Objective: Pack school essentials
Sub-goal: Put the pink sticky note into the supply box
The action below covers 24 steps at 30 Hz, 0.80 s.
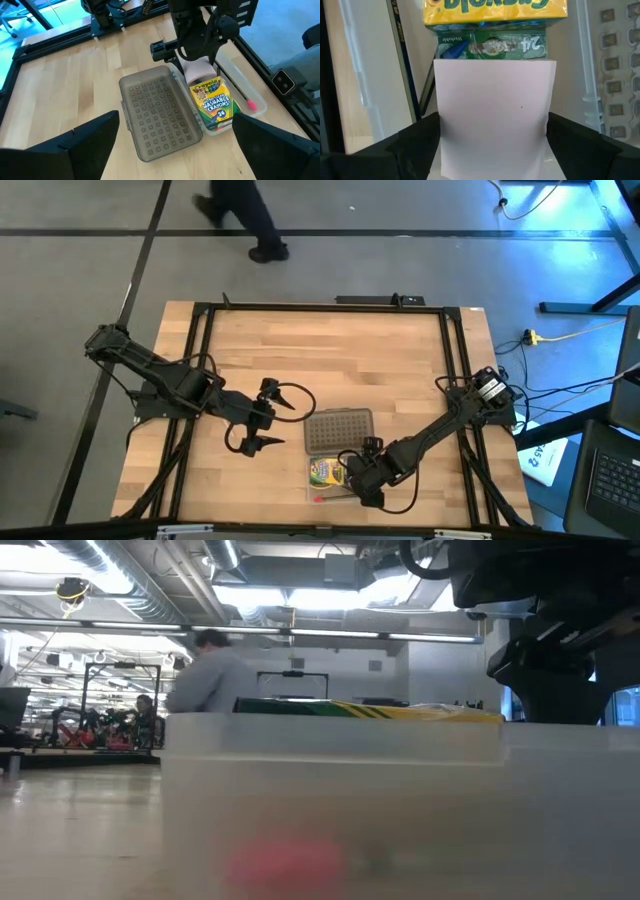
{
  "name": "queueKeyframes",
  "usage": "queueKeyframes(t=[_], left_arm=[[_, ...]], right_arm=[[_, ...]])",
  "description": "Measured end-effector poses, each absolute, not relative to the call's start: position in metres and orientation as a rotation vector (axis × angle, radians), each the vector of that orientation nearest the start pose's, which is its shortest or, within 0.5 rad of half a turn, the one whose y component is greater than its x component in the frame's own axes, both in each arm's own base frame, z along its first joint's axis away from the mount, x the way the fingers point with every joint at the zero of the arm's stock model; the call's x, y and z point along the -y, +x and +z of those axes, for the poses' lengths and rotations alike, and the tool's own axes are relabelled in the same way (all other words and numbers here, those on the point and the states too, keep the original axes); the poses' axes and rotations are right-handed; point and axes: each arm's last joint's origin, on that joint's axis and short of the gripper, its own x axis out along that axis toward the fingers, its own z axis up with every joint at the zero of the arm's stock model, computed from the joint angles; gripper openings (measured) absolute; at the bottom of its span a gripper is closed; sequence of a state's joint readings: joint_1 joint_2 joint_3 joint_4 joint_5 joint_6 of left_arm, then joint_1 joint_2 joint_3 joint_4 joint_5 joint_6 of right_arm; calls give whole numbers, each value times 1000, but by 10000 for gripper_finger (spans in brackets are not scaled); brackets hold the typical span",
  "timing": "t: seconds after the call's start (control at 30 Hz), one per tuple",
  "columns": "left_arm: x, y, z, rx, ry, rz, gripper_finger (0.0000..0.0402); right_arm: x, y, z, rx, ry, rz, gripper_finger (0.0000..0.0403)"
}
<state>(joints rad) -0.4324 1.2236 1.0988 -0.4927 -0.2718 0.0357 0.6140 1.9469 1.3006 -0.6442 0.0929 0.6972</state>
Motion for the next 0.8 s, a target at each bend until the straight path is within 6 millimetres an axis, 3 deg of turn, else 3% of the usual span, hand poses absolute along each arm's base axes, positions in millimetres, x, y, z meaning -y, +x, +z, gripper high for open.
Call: queueKeyframes(t=[0.8], left_arm=[[101,238,325,-578,247,-166,383]], right_arm=[[-213,309,157,-1295,111,34,346]])
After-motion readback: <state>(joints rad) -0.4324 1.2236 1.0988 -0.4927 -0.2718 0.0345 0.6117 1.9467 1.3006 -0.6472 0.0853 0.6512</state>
